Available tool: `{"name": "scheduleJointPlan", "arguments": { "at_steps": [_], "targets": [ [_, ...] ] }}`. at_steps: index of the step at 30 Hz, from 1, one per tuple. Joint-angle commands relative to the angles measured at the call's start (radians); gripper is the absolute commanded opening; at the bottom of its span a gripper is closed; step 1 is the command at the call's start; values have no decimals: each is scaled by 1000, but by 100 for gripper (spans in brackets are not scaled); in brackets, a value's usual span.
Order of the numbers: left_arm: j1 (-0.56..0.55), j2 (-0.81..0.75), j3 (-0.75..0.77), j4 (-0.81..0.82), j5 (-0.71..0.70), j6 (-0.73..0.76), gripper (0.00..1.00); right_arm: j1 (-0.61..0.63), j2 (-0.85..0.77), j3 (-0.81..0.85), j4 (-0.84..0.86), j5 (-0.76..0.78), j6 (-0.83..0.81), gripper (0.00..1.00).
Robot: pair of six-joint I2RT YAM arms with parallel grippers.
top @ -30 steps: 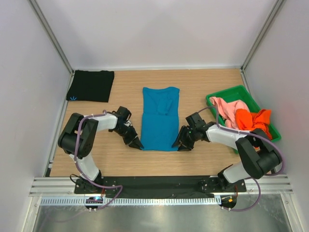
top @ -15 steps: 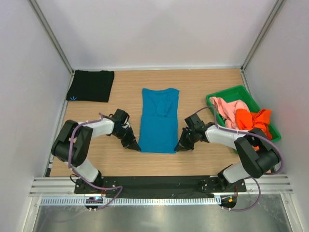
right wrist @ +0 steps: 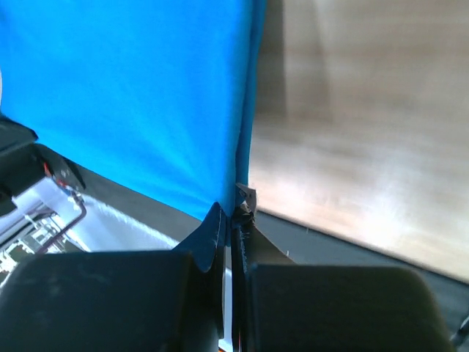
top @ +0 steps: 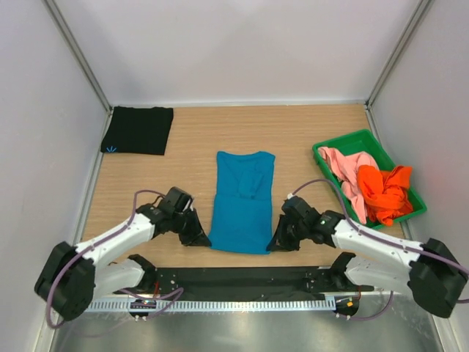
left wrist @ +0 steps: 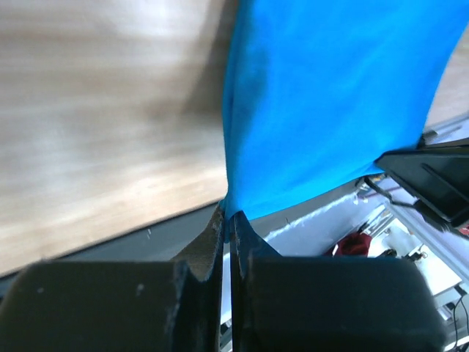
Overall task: Fold and stack the t-shirts
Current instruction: Fold the tshirt
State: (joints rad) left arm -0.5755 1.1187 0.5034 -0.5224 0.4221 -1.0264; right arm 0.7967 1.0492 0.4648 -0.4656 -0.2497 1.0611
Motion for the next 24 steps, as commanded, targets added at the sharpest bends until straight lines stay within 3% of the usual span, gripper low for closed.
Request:
{"name": "scheduleJointPlan", "arguments": {
  "at_steps": [1,5,11,18,24],
  "targets": [
    [-32,-155,-8,-88,-77,-75,0,77,-118,-17,-119,107,121,1],
    [-58,-287,6,-172,-105,-110,0,144,-212,14,-201,156,181,2],
    [-60,-342,148,-329,-155,-71,0,168,-247,161,-318,231,171,2],
    [-60,-290,256,-367,-173,-40,0,168,-187,251,-331,237,135,1],
    [-52,-154,383,-390,-218,41,0,118,-108,294,-286,264,93,2]
  ]
}}
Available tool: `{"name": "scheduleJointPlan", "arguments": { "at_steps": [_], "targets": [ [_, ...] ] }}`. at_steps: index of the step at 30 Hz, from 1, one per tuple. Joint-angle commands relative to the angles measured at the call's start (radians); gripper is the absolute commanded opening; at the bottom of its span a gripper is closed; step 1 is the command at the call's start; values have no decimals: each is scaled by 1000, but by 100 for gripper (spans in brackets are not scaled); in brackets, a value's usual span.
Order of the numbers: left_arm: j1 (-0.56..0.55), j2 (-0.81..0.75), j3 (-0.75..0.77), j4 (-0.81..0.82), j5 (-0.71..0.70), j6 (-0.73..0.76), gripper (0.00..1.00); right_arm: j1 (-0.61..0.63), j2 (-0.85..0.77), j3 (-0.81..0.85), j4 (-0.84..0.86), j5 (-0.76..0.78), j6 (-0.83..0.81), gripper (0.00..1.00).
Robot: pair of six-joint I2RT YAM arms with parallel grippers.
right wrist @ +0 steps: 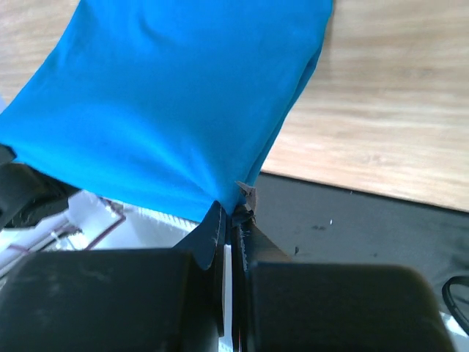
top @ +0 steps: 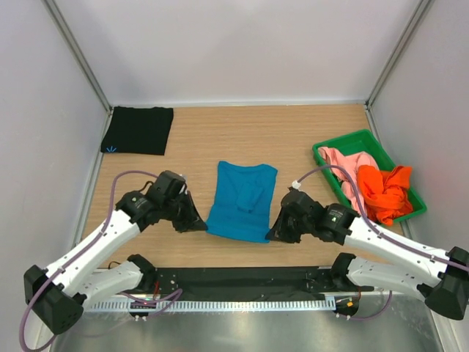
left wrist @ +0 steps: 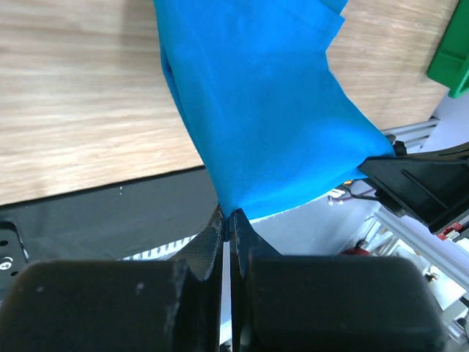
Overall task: Fold and stack the t-shirts
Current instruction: Fold the tshirt
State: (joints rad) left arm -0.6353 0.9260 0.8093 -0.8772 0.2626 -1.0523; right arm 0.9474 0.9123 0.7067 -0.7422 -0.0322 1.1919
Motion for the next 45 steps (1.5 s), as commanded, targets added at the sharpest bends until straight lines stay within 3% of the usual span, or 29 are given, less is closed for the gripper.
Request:
{"name": "scheduleJointPlan", "arguments": {
  "at_steps": [1,13,33,45],
  "targets": [
    [19,71,89,-36,-57,77,0,-45,40,59,1,45,-51,2],
    [143,234,224,-9,3,189,0,-245,155,128,17,-123,-192,1],
    [206,637,600,47,79,336,0,-530,461,346,44,-374,-367,2],
    [253,845,764,67,119,359,0,-637,640,456,49,-469,-442,1]
  ]
}}
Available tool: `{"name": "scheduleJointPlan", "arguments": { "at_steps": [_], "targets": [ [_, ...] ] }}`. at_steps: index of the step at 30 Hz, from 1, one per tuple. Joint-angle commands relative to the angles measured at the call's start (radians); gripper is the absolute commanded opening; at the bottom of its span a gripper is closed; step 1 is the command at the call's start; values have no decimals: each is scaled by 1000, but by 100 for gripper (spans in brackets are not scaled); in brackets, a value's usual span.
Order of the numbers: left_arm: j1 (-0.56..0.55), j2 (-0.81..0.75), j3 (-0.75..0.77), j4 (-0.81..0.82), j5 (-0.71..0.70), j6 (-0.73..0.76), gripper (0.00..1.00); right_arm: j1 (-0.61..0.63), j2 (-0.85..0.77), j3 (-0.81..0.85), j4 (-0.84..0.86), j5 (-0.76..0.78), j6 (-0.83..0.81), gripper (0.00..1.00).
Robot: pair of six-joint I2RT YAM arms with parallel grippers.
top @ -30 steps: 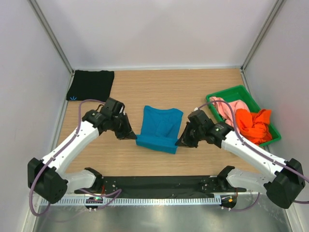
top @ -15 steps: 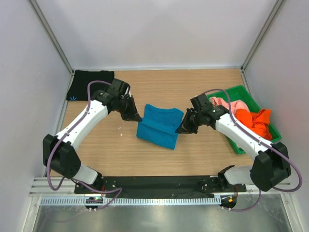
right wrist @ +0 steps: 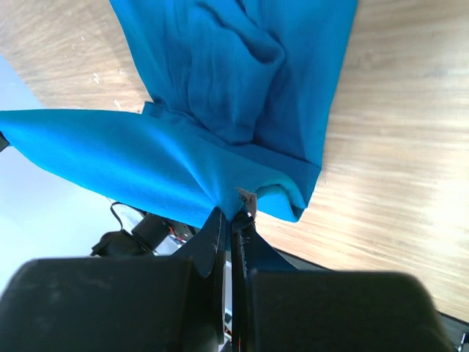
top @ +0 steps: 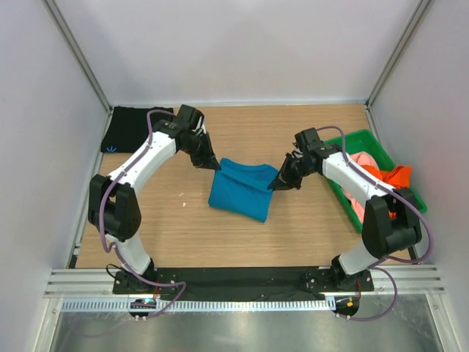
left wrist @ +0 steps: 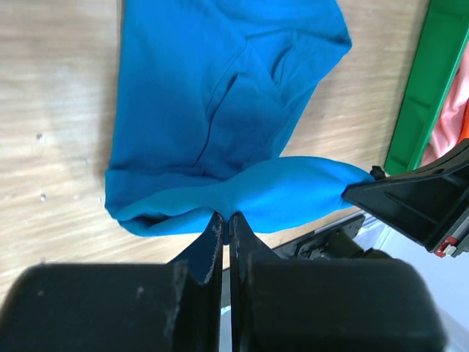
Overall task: Fold and stack the t-shirts
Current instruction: Fold the tshirt
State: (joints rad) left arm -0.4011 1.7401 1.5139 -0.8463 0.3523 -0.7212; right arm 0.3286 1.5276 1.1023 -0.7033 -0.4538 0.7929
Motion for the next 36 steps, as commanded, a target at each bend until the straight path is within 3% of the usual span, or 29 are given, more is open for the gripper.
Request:
{"name": "scheduleJointPlan", "arguments": {
  "at_steps": [1,22,36],
  "targets": [
    [22,47,74,36,33,26,0,-23,37,79,8,-49,-47,1],
    [53,343,342,19,73,54,0,-105,321,275,4,-95,-104,1],
    [67,476,419,27,96,62,1,-132,411,274,60,-118,-106,2]
  ]
}}
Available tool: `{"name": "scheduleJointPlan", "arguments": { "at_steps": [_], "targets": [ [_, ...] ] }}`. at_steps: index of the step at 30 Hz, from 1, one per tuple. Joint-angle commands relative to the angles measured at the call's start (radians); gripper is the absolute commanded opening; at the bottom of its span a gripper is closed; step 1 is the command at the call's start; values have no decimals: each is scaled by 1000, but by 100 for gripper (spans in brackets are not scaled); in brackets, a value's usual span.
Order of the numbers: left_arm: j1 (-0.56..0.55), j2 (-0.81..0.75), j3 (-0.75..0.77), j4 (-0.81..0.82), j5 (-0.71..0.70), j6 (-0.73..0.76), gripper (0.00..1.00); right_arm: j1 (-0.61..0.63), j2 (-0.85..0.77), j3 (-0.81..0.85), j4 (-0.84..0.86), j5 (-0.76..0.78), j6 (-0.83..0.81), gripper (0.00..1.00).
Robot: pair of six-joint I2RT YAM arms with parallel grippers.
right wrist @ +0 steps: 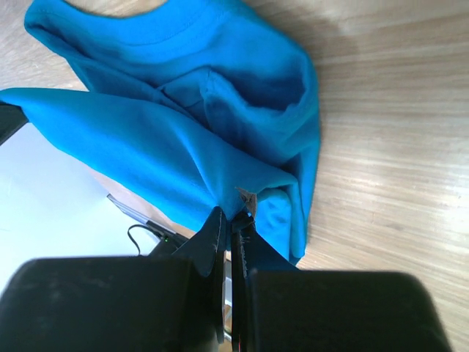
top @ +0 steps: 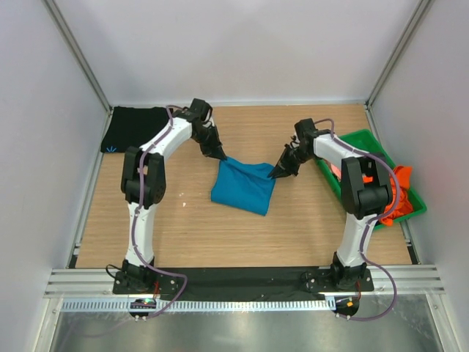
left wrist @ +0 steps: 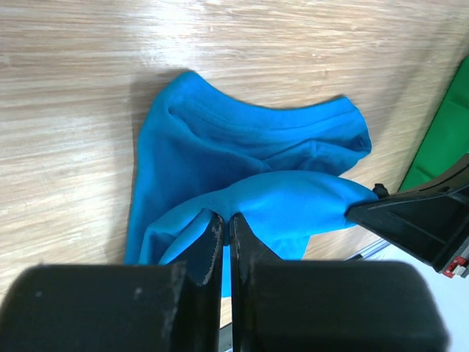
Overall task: Fold and stack the t-shirts
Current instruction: Fold the tshirt
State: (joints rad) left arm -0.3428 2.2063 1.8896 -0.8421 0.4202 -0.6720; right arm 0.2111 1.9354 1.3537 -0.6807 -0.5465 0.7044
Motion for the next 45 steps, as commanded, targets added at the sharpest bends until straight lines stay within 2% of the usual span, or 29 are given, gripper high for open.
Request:
{"name": "scheduleJointPlan", "arguments": {
  "at_steps": [1,6,8,9,11,13,14,15,19,21,24,28,30,34,37,41,45],
  "targets": [
    [8,16,48,26,29,11,3,-21,10,25,46,-26,-19,1],
    [8,50,78,29,20,18,6,-39,48,42,76,-26,-22,4],
    [11,61,92,28,11,18,8,-47,72,56,87,-32,-23,9],
    [11,69,95,29,8,18,10,-49,82,74,90,-33,-26,15],
    [14,75,106,29,-11,18,25,-52,115,97,89,-29,-37,20],
    [16,66,117,32,-37,26,31,-61,135,145,70,-24,-45,29],
    [22,55,123,31,-49,28,34,-64,146,165,55,-9,-66,32],
    [27,43,123,38,-63,31,36,-68,149,211,14,2,-81,40],
    [44,-58,114,26,-90,52,43,-73,131,315,-114,97,-180,51],
    [44,-103,70,24,-89,64,44,-72,97,321,-166,155,-218,55],
    [44,-192,-45,37,-37,66,44,-70,22,248,-168,148,-217,56],
    [19,-312,-274,182,112,23,37,-58,-84,122,-109,103,-206,55],
    [-7,-344,-338,224,144,15,33,-53,-113,40,-27,51,-189,49],
    [-18,-338,-452,303,213,-9,22,-39,-84,-36,87,-99,-113,27],
    [-16,-313,-489,333,230,-12,15,-19,-72,-122,316,-182,-21,10],
    [-18,-292,-527,351,238,-20,11,4,-29,-197,519,-230,79,7],
    [-22,-284,-583,371,230,-23,10,4,57,-192,661,-236,130,6]
  ]
}}
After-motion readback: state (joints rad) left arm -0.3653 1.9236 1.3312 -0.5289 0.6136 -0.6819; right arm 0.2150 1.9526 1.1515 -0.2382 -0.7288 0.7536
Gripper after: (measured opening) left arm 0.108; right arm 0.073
